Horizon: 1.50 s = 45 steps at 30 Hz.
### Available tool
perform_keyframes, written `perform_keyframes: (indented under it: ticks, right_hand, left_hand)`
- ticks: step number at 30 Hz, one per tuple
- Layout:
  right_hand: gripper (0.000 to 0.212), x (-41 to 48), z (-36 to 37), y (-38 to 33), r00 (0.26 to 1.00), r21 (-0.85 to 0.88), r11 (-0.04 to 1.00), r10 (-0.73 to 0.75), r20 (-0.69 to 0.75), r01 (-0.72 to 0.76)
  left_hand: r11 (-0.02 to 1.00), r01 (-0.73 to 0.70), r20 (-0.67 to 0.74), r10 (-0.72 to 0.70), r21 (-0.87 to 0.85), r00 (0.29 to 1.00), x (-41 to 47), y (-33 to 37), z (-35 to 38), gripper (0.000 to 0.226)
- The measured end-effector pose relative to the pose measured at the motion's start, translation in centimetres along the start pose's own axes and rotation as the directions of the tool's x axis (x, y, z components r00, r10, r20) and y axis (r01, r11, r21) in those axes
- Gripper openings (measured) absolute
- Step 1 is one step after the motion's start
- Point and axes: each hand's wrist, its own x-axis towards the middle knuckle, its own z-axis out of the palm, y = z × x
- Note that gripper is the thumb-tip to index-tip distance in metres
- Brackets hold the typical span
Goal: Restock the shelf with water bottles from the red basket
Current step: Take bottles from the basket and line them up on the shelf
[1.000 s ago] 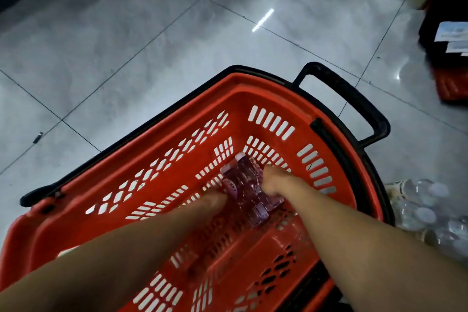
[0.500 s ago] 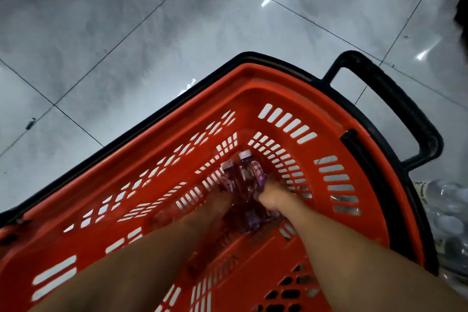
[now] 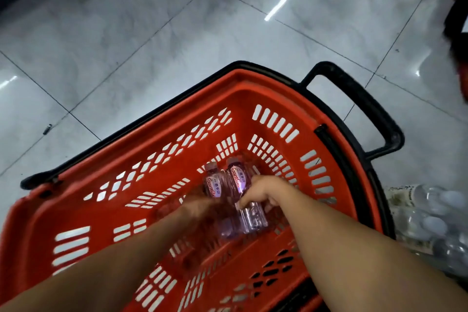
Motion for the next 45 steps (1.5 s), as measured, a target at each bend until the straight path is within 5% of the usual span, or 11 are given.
perform_keyframes:
  ticks: [4,9,12,17,22,27,36,45]
  right_hand:
    - [0.058,-4.5,-1.0,-3.0,0.994,0.067,0.992,-0.105,0.028,0.103]
    - [0.046,-13.9,-2.6,-4.4,0.936,-0.053,0.972,-0.236,-0.261,0.23]
    - [0.047,-20.2,-3.4,-2.3,0.86,0.057,0.941,-0.279,-0.428,0.334]
    - [0.049,-32.2,-2.4,1.9,0.585,0.168,0.799,-0.262,-0.767,0.578]
    - [0.058,-43.1,-1.0,7.4,0.23,0.191,0.664,0.029,-0.973,0.723]
    - [0.059,-51.6,2.6,14.3,-0.031,0.165,0.575,0.316,-0.948,0.802]
    - [0.055,-62.4,15.0,22.5,-0.296,0.22,0.64,0.597,-0.746,0.736]
    - [0.054,-65.8,28.3,26.6,-0.478,0.289,0.651,0.731,-0.487,0.702]
  left_hand:
    - [0.989,-0.145,0.059,0.142,0.038,0.988,-3.1,2.5,-2.2,0.055]
    - [0.956,-0.293,0.256,0.282,0.005,0.925,-9.9,6.5,-1.3,0.036]
    - [0.92,-0.391,0.381,0.358,0.01,0.852,-13.5,9.1,-0.5,0.044]
    - [0.774,-0.628,0.516,0.506,0.081,0.691,-20.9,15.6,4.4,0.059]
    - [0.598,-0.802,0.656,0.61,-0.012,0.445,-29.1,21.2,12.8,0.078]
    - [0.506,-0.849,0.814,0.55,-0.149,0.185,-38.0,21.9,21.3,0.078]
    - [0.529,-0.75,0.907,0.349,-0.398,-0.235,-49.9,13.9,31.6,0.078]
    - [0.541,-0.753,0.911,0.064,-0.375,-0.407,-58.2,2.8,37.4,0.063]
